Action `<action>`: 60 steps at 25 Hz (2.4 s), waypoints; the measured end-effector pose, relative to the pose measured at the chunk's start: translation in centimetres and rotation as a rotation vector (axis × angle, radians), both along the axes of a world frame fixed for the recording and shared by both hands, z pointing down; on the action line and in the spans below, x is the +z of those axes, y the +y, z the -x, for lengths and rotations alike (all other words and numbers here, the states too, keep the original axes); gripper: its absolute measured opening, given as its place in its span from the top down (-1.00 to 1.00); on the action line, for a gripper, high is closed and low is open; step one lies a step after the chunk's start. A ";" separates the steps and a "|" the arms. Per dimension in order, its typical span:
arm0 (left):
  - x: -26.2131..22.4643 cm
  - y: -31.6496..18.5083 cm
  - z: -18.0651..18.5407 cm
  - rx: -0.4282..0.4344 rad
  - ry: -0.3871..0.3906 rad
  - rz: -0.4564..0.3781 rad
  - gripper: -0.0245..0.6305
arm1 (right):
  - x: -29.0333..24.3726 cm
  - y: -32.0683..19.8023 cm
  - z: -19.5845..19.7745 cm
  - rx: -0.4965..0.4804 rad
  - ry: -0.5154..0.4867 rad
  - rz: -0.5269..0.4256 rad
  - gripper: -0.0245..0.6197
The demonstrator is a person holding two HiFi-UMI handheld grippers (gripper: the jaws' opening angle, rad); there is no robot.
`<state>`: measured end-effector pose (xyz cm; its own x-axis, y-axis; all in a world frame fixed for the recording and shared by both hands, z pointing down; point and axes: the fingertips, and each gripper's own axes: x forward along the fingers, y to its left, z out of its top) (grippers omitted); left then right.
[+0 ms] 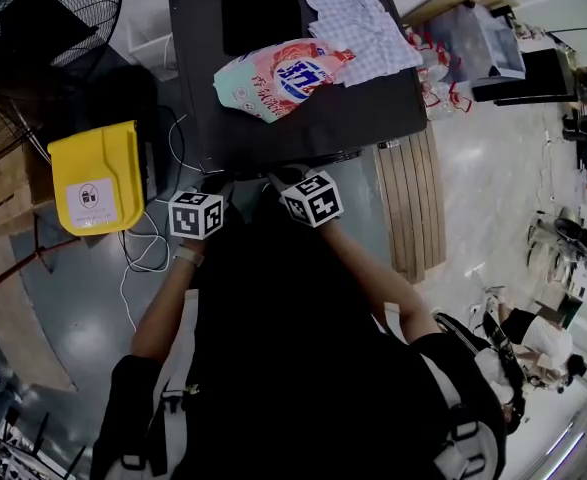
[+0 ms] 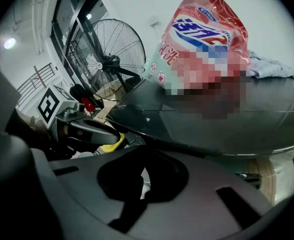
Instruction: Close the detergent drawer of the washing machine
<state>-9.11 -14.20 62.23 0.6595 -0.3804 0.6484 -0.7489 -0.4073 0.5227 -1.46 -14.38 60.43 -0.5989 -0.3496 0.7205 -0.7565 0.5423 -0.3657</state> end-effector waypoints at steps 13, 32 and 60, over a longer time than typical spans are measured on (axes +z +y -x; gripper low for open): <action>-6.7 0.0 3.4 -0.095 0.066 -0.133 0.89 | -6.0 0.5 -0.1 0.041 -0.078 -0.090 0.88; -23.5 -1.5 9.1 -0.228 0.017 -0.556 0.89 | -23.3 -1.4 4.8 -0.097 -0.214 -0.473 0.88; -31.9 -0.3 10.1 -0.261 0.033 -0.746 0.89 | -30.4 -1.4 8.4 -0.229 -0.238 -0.647 0.88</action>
<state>-19.25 -14.55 30.31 0.5034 -0.8522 0.1429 -0.8574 -0.4721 0.2048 -9.85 -15.76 30.03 -0.8230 -0.5087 0.2529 -0.5379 0.8410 -0.0589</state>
